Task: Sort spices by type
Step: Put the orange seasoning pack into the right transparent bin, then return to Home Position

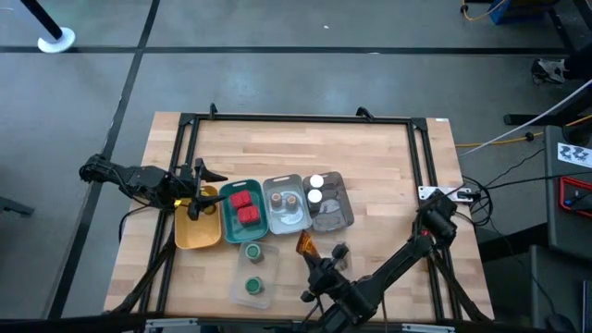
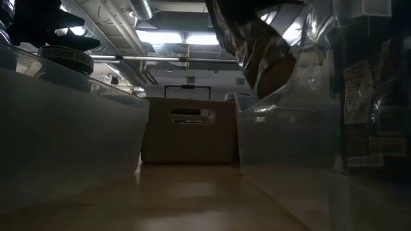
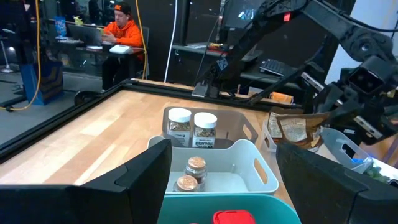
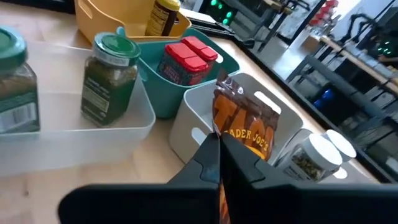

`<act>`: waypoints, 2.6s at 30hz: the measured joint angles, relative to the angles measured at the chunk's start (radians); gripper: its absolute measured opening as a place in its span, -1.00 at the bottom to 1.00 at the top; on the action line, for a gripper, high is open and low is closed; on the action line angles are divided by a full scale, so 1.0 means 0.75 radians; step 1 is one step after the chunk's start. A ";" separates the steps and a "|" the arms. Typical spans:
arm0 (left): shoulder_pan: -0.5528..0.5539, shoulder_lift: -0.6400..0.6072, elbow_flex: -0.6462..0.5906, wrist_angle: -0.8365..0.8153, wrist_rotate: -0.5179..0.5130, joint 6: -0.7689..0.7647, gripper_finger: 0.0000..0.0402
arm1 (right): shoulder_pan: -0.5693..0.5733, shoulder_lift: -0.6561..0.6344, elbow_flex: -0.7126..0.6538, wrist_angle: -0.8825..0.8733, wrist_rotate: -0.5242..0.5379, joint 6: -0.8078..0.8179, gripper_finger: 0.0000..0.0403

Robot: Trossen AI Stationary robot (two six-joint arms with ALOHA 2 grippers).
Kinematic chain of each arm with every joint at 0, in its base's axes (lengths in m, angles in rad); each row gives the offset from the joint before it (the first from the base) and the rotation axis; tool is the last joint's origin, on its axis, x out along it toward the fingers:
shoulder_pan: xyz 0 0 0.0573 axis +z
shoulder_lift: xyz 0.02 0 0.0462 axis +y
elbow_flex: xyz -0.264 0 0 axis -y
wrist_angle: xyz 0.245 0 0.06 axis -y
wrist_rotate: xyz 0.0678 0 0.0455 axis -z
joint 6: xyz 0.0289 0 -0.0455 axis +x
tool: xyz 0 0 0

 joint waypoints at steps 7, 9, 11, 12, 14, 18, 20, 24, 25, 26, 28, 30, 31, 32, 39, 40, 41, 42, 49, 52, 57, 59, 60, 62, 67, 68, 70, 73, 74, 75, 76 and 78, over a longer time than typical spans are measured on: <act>0.001 0.000 0.000 -0.001 0.000 0.006 0.36 | 0.000 0.022 -0.066 -0.001 0.024 0.011 -0.98; 0.000 0.000 0.000 -0.002 0.000 0.006 0.36 | 0.000 0.022 -0.095 -0.002 0.025 0.040 -0.98; 0.000 0.000 0.000 -0.002 0.000 0.006 0.36 | 0.000 0.022 -0.116 -0.001 0.024 0.052 -0.97; 0.000 0.000 0.000 -0.002 0.000 0.006 0.36 | 0.000 0.022 -0.126 0.004 0.022 0.052 -0.97; 0.000 0.000 0.000 -0.002 0.000 0.006 0.36 | -0.001 0.022 -0.141 0.006 0.013 0.053 -0.97; 0.000 0.000 0.000 -0.003 0.000 0.006 0.36 | -0.010 0.022 -0.145 0.009 -0.013 0.052 -0.97; 0.001 0.000 0.000 -0.003 0.000 0.006 0.36 | -0.019 0.022 -0.145 0.009 -0.058 0.051 -0.97; 0.000 0.000 0.000 -0.003 0.000 0.006 0.36 | -0.058 0.022 -0.145 0.009 -0.207 0.048 -0.97; 0.000 0.000 0.000 -0.003 0.000 0.006 0.36 | -0.070 0.022 -0.145 0.009 -0.254 0.048 -0.97; 0.000 0.000 0.000 -0.003 0.000 0.006 0.36 | -0.083 0.022 -0.145 0.010 -0.297 0.048 -0.97; 0.000 0.000 0.000 -0.004 0.000 0.006 0.36 | -0.108 0.022 -0.145 0.011 -0.366 0.048 -0.97; 0.001 0.000 0.000 -0.004 0.000 0.006 0.36 | -0.132 0.022 -0.145 0.012 -0.422 0.046 -0.97; 0.000 0.000 0.000 -0.004 0.000 0.006 0.36 | -0.143 0.022 -0.145 0.014 -0.445 0.037 -0.97; 0.000 0.000 0.000 -0.004 0.000 0.006 0.36 | -0.153 0.022 -0.145 0.017 -0.465 0.035 -0.97; 0.000 0.000 0.000 -0.004 0.000 0.006 0.36 | -0.187 0.017 -0.142 0.039 -0.534 0.033 -0.97; 0.001 0.000 0.000 -0.004 0.000 0.006 0.36 | -0.187 0.017 -0.142 0.038 -0.535 0.033 -0.97; 0.001 0.000 0.000 -0.004 0.000 0.006 0.36 | -0.185 0.017 -0.142 0.037 -0.536 0.033 -0.97; 0.001 0.000 0.000 -0.004 0.000 0.006 0.36 | -0.184 0.017 -0.142 0.035 -0.537 0.032 -0.97; 0.001 0.000 0.000 -0.004 0.000 0.006 0.36 | -0.184 0.017 -0.134 0.028 -0.551 -0.005 -0.91; 0.001 0.000 0.000 -0.004 0.000 0.006 0.36 | -0.184 0.018 -0.111 0.025 -0.570 -0.052 -0.76; 0.000 0.000 0.000 -0.004 0.000 0.006 0.36 | -0.183 0.021 -0.072 0.026 -0.593 -0.119 -0.44; 0.000 0.000 0.000 -0.004 0.000 0.006 0.36 | -0.183 0.021 -0.059 0.025 -0.625 -0.149 -0.36; 0.000 0.000 0.000 -0.004 0.000 0.006 0.36 | -0.183 0.021 -0.051 0.026 -0.646 -0.158 -0.33; 0.000 0.000 0.000 -0.004 0.000 0.006 0.36 | -0.184 0.021 -0.033 0.023 -0.680 -0.169 -0.29; 0.000 0.000 0.000 -0.004 0.000 0.006 0.36 | -0.181 0.023 0.062 -0.052 -0.663 -0.220 -0.26; 0.000 0.000 0.000 -0.004 0.000 0.006 0.36 | -0.181 0.023 0.090 -0.083 -0.652 -0.223 -0.26; 0.000 0.000 0.000 -0.004 0.000 0.006 0.36 | -0.181 0.023 0.150 -0.167 -0.633 -0.226 -0.26; 0.000 0.000 0.000 -0.004 0.000 0.006 0.36 | -0.182 0.023 0.240 -0.283 -0.601 -0.239 -0.26; 0.000 0.000 0.000 -0.004 0.000 0.006 0.36 | -0.182 0.023 0.270 -0.326 -0.595 -0.249 -0.26; 0.001 0.000 0.000 -0.004 0.000 0.006 0.36 | -0.182 0.023 0.302 -0.377 -0.593 -0.263 -0.26; 0.000 -0.001 0.000 -0.003 0.000 0.010 0.36 | -0.182 0.023 0.335 -0.427 -0.594 -0.281 -0.26; 0.000 -0.001 0.000 -0.001 0.000 0.034 0.36 | -0.182 0.023 0.400 -0.518 -0.591 -0.310 -0.26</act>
